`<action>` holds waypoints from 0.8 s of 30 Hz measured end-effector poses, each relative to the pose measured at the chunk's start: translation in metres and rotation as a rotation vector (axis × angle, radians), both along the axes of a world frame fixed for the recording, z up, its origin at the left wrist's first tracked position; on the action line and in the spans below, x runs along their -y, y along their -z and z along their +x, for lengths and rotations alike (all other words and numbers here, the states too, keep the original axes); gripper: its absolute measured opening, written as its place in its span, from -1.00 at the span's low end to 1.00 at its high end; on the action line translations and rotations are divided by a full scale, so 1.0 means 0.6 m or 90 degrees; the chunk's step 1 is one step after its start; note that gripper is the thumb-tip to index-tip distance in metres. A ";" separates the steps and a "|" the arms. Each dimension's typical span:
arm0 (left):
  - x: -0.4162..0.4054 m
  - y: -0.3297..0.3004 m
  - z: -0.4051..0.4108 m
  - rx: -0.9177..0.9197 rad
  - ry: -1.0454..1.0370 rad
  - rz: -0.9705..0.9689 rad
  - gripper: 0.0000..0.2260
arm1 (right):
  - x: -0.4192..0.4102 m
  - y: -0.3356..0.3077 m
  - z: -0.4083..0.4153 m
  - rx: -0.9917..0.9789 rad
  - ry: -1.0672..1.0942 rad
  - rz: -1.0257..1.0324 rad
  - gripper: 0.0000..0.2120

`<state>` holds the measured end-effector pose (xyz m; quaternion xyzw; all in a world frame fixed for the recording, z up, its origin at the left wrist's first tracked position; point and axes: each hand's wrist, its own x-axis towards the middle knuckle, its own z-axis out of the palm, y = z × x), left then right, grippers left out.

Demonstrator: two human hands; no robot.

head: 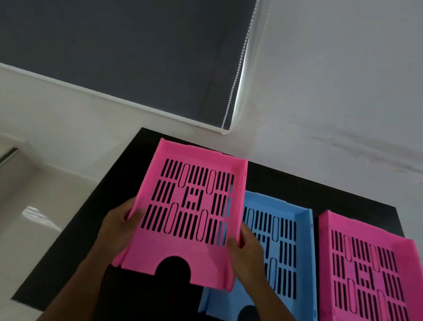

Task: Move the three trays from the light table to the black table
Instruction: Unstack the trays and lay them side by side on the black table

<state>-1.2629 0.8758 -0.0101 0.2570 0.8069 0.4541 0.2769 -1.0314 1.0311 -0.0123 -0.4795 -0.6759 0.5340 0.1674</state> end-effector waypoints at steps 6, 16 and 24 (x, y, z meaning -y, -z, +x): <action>0.067 0.040 -0.047 -0.058 -0.024 -0.033 -0.79 | 0.036 0.021 -0.056 0.022 -0.068 -0.049 -0.54; 0.100 0.106 -0.064 -0.035 -0.052 -0.105 -0.76 | 0.050 0.066 -0.081 0.121 -0.118 -0.118 -0.53; 0.076 0.106 -0.057 -0.019 -0.048 -0.117 -0.77 | 0.047 0.094 -0.082 0.127 -0.068 -0.123 -0.40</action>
